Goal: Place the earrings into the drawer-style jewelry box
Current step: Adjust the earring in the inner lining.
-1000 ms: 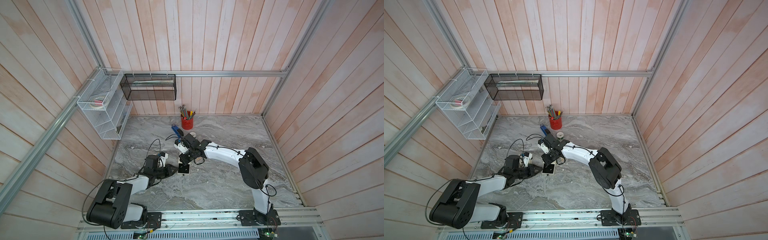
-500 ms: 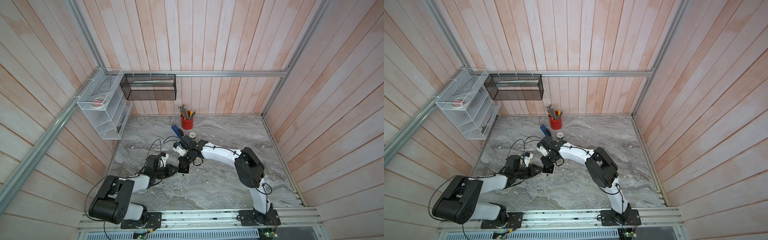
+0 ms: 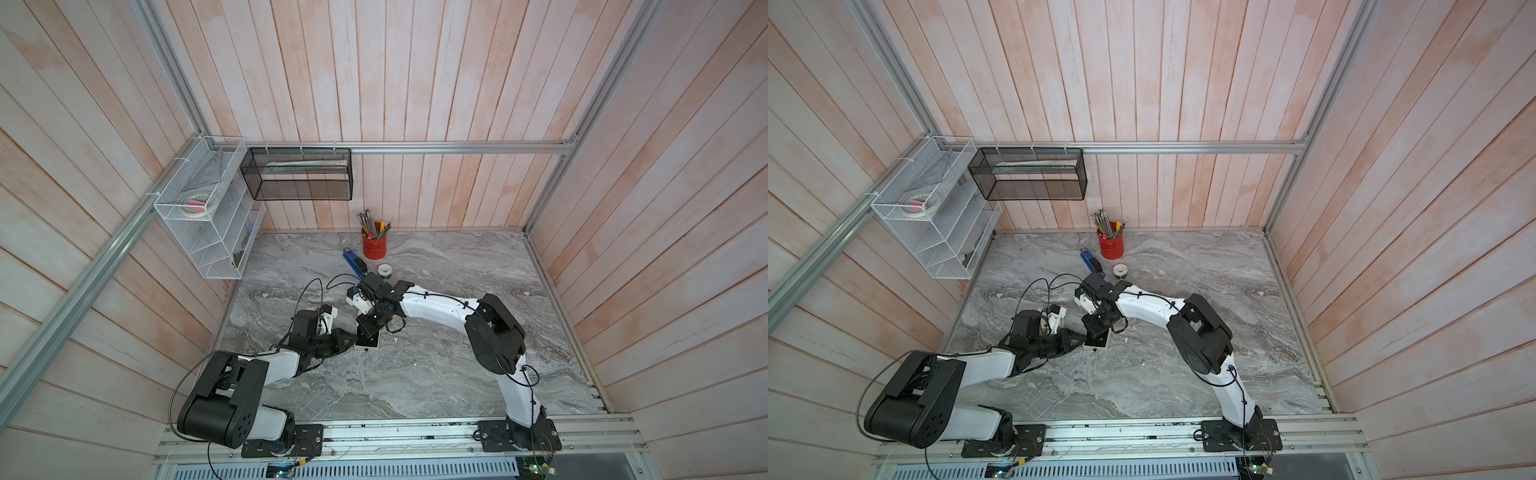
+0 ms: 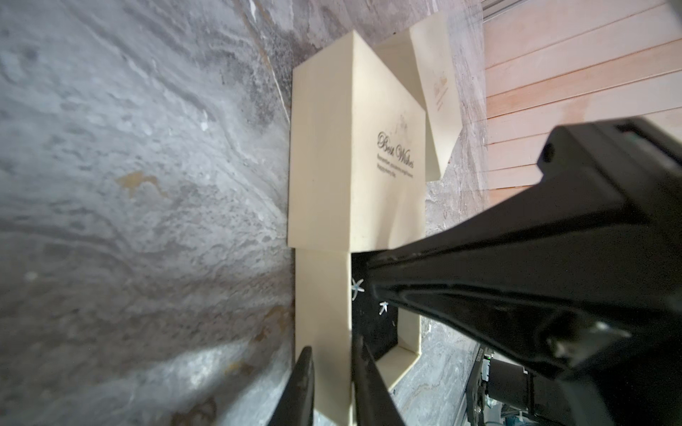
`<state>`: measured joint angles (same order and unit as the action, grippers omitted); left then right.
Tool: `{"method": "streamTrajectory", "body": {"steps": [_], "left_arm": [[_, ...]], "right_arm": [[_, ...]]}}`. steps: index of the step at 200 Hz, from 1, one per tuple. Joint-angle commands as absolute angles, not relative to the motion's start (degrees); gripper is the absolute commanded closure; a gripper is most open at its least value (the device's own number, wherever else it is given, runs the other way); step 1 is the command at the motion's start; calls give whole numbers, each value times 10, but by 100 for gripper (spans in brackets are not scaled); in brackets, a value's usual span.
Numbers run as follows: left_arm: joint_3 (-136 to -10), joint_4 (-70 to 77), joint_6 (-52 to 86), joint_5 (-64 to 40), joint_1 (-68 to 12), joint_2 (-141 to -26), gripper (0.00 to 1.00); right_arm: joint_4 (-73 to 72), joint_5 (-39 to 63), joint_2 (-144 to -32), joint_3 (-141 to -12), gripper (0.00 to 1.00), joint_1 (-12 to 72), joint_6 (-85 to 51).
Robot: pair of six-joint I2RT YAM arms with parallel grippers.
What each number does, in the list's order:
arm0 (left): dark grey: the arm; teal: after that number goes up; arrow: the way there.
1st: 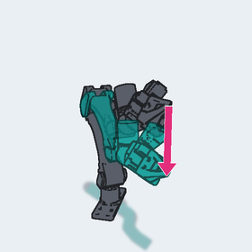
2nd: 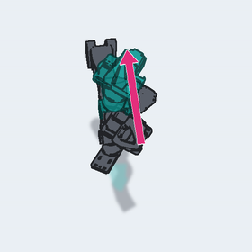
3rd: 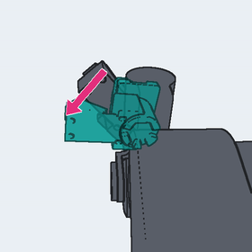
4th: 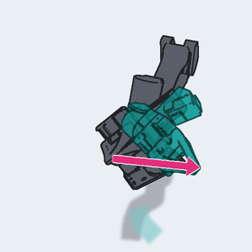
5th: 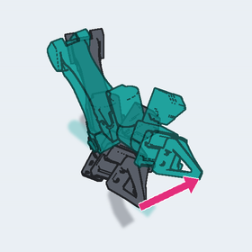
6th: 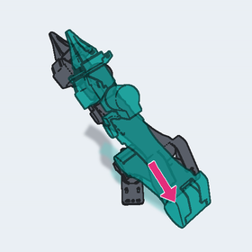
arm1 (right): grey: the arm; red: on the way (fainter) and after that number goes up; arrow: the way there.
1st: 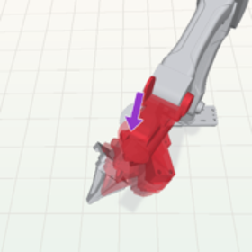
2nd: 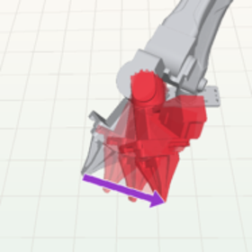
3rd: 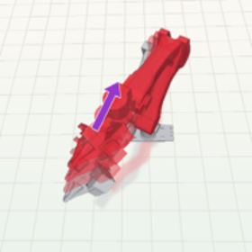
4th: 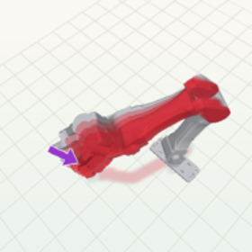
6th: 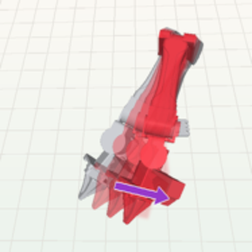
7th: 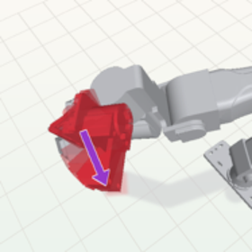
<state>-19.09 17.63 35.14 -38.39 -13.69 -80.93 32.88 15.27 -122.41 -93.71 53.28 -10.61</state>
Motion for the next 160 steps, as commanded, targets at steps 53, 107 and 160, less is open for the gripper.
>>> {"method": "streamTrajectory", "body": {"steps": [53, 107, 160], "left_arm": [[-193, 191, 350, -388, -140, -817, 78], [-195, 190, 350, -388, -139, -816, 78], [-215, 144, 342, -341, -138, -759, 66]], "right_arm": [[345, 156, -1248, -946, 100, 536, -99], [348, 154, -1245, -948, 100, 537, -97], [267, 101, -1162, -909, 95, 534, -106]]}}
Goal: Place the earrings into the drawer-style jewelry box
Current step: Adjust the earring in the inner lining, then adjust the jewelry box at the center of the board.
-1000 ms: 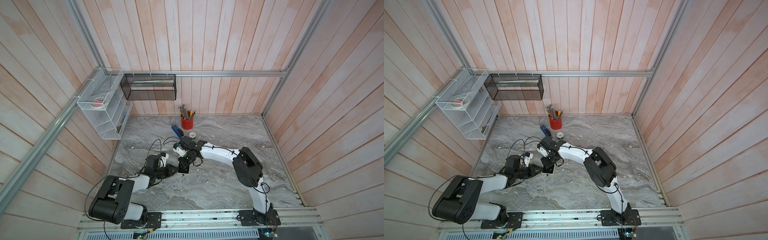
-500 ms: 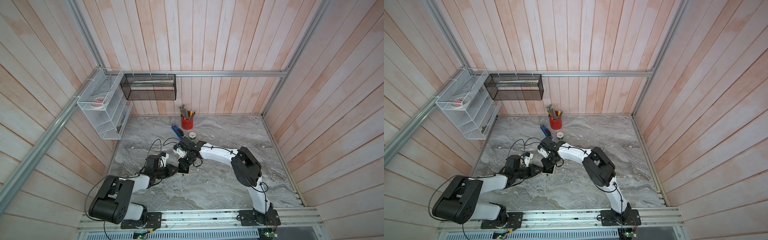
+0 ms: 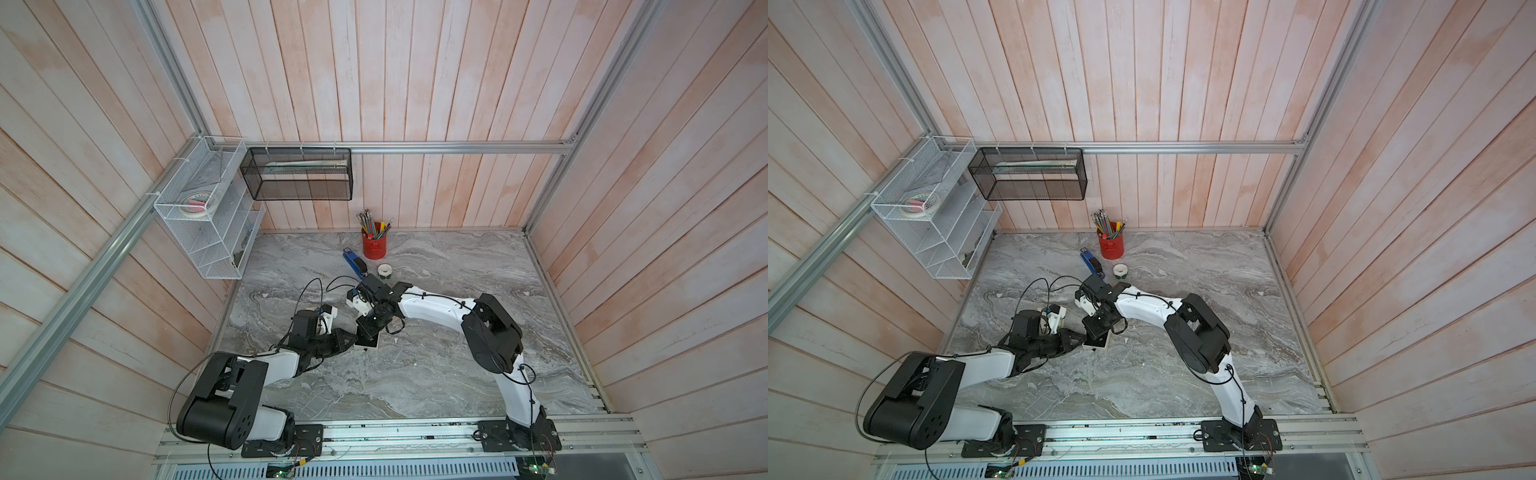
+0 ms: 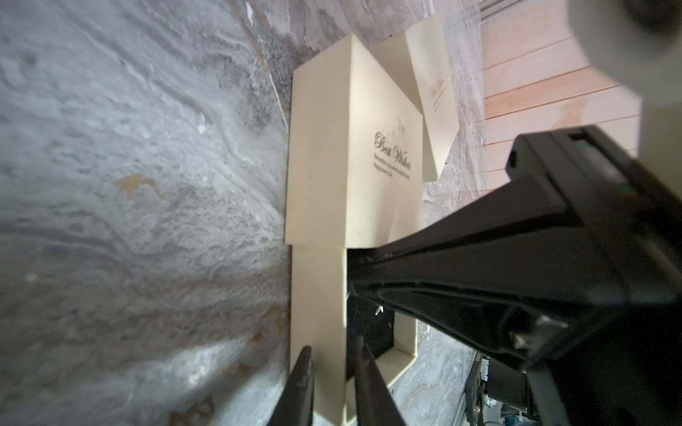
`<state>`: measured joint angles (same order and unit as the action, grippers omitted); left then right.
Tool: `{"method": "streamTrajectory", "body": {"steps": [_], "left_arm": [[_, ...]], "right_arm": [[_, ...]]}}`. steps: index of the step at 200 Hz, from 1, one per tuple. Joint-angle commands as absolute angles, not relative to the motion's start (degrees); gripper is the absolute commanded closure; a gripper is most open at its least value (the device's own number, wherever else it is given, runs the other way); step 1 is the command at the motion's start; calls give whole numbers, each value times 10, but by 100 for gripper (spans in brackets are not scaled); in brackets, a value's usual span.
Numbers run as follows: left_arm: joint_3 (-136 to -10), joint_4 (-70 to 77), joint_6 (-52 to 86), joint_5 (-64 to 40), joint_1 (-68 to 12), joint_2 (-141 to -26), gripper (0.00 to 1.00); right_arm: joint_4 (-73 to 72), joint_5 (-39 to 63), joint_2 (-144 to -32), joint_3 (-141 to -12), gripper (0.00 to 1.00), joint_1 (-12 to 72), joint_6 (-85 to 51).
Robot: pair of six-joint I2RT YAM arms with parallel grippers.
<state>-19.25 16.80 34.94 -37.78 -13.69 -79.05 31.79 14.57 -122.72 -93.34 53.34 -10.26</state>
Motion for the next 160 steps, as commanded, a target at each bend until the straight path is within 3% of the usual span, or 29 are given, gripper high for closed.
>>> {"method": "streamTrajectory", "body": {"steps": [1, 22, 68, 107, 160], "left_arm": [[-215, 144, 341, -339, -138, -758, 65], [-229, 134, 332, -327, -128, -752, 55], [-297, 108, 304, -316, -126, -795, 55], [-307, 97, 303, -302, -122, -786, 55], [-291, 81, 302, -295, -103, -755, 55]], "right_arm": [[265, 98, -1161, -907, 95, 534, -108], [229, 61, -1122, -863, 90, 515, -142], [232, 36, -1094, -797, 95, 471, -214], [239, 80, -1132, -810, 100, 469, -214], [263, 58, -1168, -833, 100, 469, -213]]}}
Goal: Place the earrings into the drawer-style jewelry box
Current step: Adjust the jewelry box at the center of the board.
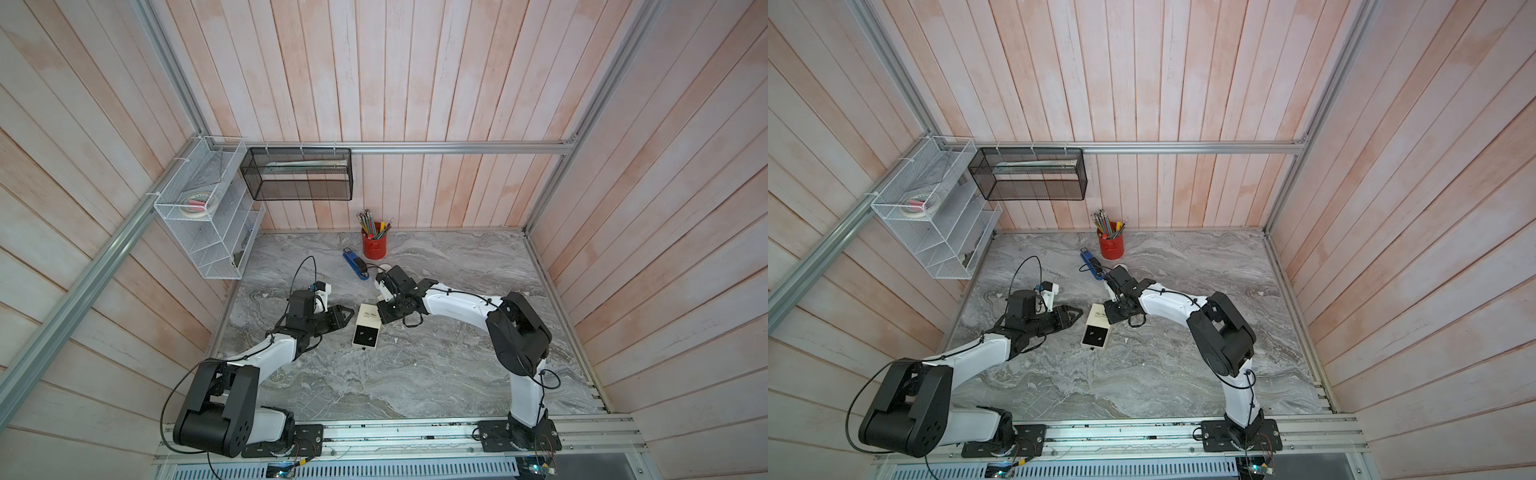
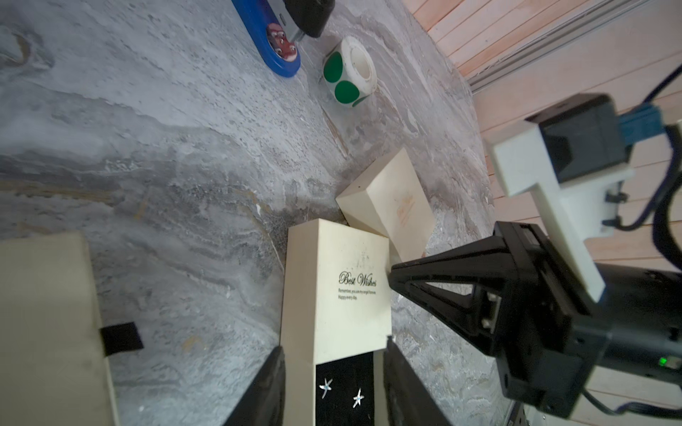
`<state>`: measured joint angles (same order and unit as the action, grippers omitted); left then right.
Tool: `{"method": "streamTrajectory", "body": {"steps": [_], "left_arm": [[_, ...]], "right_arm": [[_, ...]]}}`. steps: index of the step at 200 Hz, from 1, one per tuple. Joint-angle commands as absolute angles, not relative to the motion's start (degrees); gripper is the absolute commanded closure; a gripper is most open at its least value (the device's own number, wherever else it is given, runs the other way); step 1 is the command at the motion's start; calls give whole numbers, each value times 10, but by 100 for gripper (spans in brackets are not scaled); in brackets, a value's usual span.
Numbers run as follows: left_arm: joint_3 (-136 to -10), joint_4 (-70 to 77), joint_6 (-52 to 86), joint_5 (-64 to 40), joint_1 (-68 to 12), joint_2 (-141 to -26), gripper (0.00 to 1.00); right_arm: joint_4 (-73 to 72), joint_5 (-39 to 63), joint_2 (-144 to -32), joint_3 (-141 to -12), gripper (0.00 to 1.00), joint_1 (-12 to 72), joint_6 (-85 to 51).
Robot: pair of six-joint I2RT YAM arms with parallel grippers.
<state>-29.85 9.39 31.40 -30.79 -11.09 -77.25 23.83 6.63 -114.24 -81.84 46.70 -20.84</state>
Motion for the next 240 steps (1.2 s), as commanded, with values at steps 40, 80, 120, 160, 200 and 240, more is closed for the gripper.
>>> {"method": "streamTrajectory", "body": {"steps": [40, 80, 120, 160, 200, 240], "left_arm": [[-285, 77, 300, -296, -96, -750, 55], [-287, 76, 298, -296, -95, -751, 55], [-311, 71, 283, -300, -91, -772, 55], [-349, 63, 259, -310, -97, -805, 53], [-351, 64, 261, -310, -98, -808, 53], [-341, 62, 270, -293, -97, -801, 53]], "right_arm": [[254, 56, -1182, -843, 100, 469, -207], [234, 62, -1168, -848, 99, 465, -196], [217, 45, -1122, -801, 98, 465, -208], [218, 53, -1123, -783, 99, 465, -212], [219, 59, -1151, -808, 100, 465, -207], [219, 74, -1194, -861, 100, 459, -189]]}}
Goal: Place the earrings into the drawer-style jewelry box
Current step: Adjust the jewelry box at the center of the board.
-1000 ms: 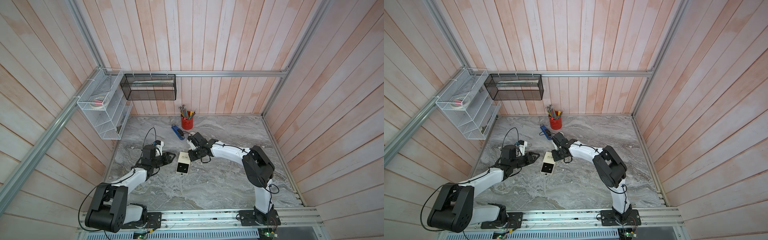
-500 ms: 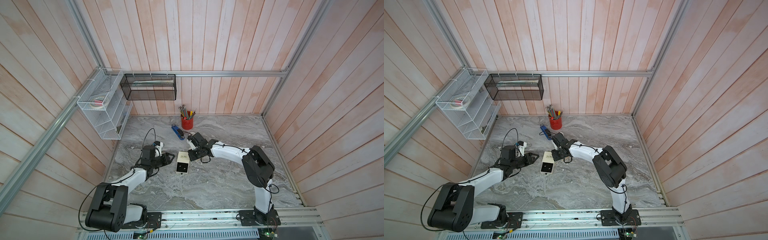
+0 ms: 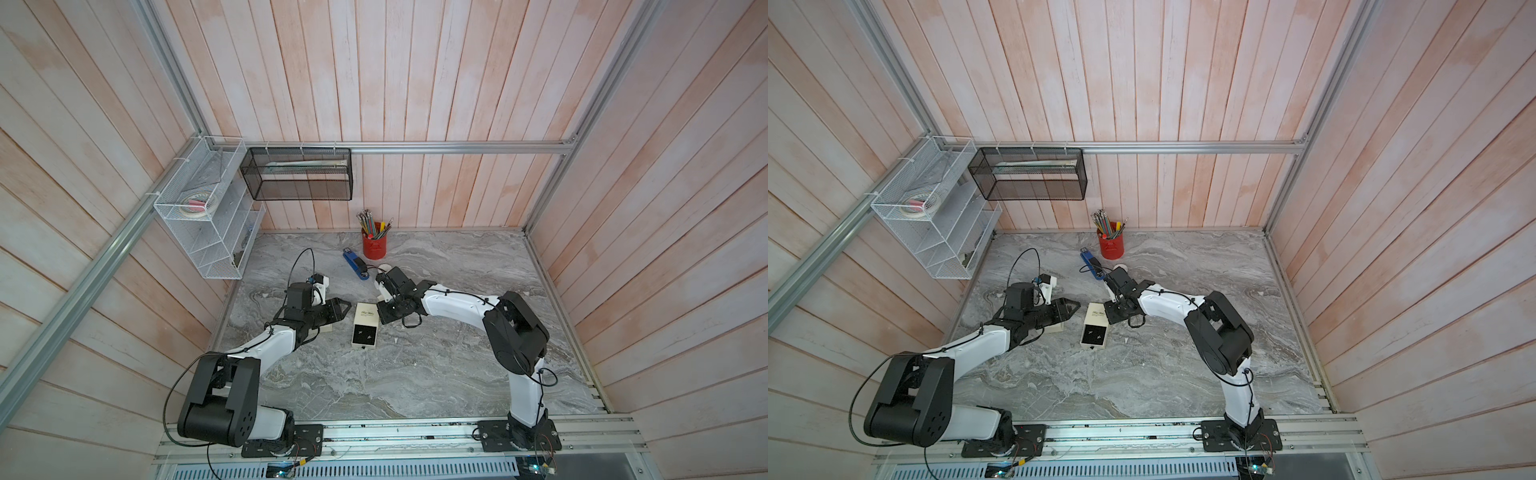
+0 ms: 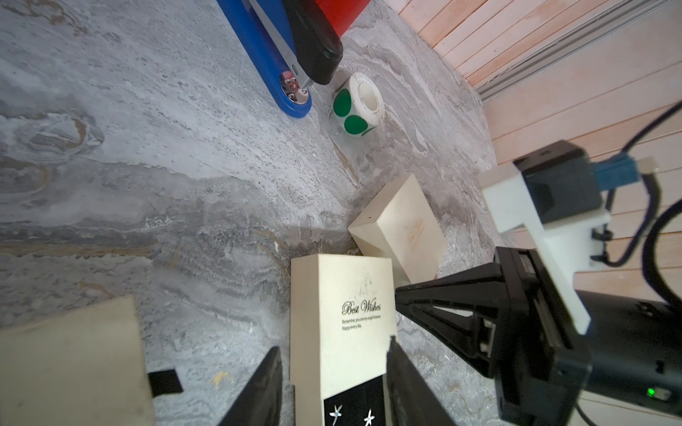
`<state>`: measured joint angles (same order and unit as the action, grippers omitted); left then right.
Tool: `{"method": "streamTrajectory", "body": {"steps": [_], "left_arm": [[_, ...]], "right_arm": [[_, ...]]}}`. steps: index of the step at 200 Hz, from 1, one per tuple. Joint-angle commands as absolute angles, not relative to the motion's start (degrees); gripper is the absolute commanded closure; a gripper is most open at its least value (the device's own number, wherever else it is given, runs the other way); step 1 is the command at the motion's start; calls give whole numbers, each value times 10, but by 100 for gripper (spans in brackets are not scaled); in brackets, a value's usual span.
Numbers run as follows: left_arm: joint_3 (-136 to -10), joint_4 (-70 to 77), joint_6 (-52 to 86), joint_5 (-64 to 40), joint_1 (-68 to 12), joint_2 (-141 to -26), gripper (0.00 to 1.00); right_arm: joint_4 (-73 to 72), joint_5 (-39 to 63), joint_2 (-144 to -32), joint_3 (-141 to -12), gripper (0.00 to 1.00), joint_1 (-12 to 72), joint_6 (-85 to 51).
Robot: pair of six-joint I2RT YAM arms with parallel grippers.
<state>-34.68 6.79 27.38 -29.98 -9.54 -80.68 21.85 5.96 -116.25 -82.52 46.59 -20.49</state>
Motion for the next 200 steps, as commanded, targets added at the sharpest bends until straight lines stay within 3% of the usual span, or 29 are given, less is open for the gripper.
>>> {"method": "streamTrajectory", "body": {"steps": [1, 45, 77, 106, 166, 200], "left_arm": [[-341, 62, 270, -292, -96, -801, 53], [-353, 48, 272, -276, -92, -810, 50], [-366, 49, 268, -283, -93, -829, 43], [-395, 40, 252, -278, -99, -857, 36], [-495, 16, 218, -279, -115, -962, 36], [-535, 10, 215, -302, -130, -1011, 38]], "right_arm": [[219, 76, -1195, -862, 100, 459, -188], [181, 130, -1209, -876, 100, 448, -171], [123, 162, -1183, -850, 100, 439, -174], [102, 122, -1144, -822, 100, 437, -192], [146, 48, -1004, -661, 100, 490, -200], [116, 96, -965, -585, 100, 543, -198]]}}
